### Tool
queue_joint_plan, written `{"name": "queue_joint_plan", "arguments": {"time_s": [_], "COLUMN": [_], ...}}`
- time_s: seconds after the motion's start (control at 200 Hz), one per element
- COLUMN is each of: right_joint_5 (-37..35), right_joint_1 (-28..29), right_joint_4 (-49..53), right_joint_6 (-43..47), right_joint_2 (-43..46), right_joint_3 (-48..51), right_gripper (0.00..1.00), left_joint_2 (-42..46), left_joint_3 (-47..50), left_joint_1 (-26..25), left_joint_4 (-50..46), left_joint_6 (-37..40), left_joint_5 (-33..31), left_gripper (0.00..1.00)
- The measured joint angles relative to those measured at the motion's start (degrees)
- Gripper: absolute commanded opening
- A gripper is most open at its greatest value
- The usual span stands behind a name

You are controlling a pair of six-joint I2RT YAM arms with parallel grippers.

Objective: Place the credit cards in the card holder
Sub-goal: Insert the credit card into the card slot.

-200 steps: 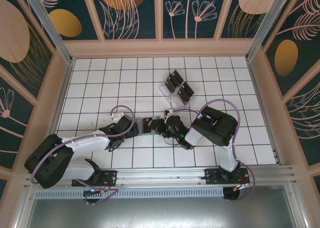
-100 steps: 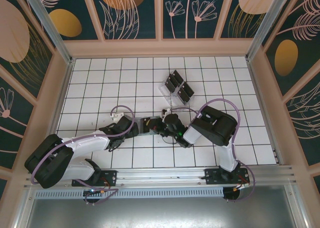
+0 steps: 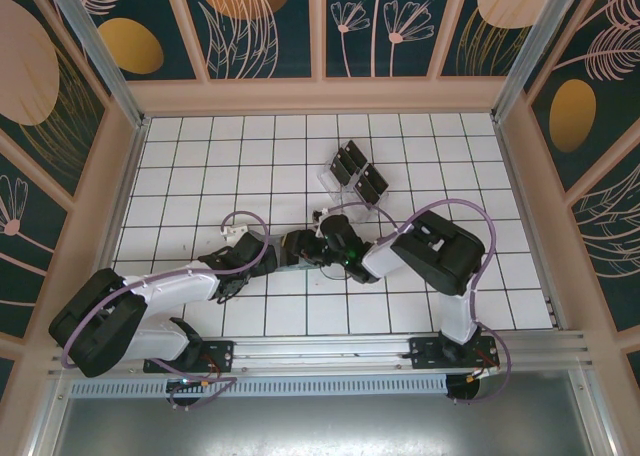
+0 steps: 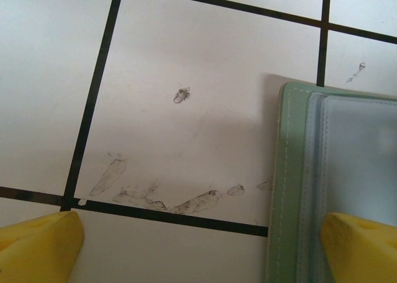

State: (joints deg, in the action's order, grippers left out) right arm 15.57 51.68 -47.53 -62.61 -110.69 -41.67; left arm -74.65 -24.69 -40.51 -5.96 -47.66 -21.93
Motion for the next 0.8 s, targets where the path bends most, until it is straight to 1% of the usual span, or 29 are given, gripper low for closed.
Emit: {"name": "queue_joint_plan", "arguments": {"time_s": [0.22, 0.48, 0.801], "right_joint_5": [0.2, -0.68, -0.66], "right_joint_1": [-0.11, -0.72, -0.7], "right_joint_4": [7.15, 14.88, 19.23], "right_joint_6": [3.21, 6.73, 7.89], "right_joint_2": [1.36, 3.1, 3.17], "right_joint_3": [-2.58, -4.48, -6.49], "right_gripper": [0.5, 0.5, 0.5], "left_joint_2": [0.17, 0.42, 0.81], "left_joint_3": [0.22, 0.42, 0.76], "left_joint_1": [0.0, 0.0, 0.0], "left_joint_4": [0.2, 0.42, 0.76], "left_joint_6": [0.02, 0.04, 0.48], "left_joint_5": [0.02, 0.02, 0.22], "left_gripper": [0.98, 0.98, 0.99]}}
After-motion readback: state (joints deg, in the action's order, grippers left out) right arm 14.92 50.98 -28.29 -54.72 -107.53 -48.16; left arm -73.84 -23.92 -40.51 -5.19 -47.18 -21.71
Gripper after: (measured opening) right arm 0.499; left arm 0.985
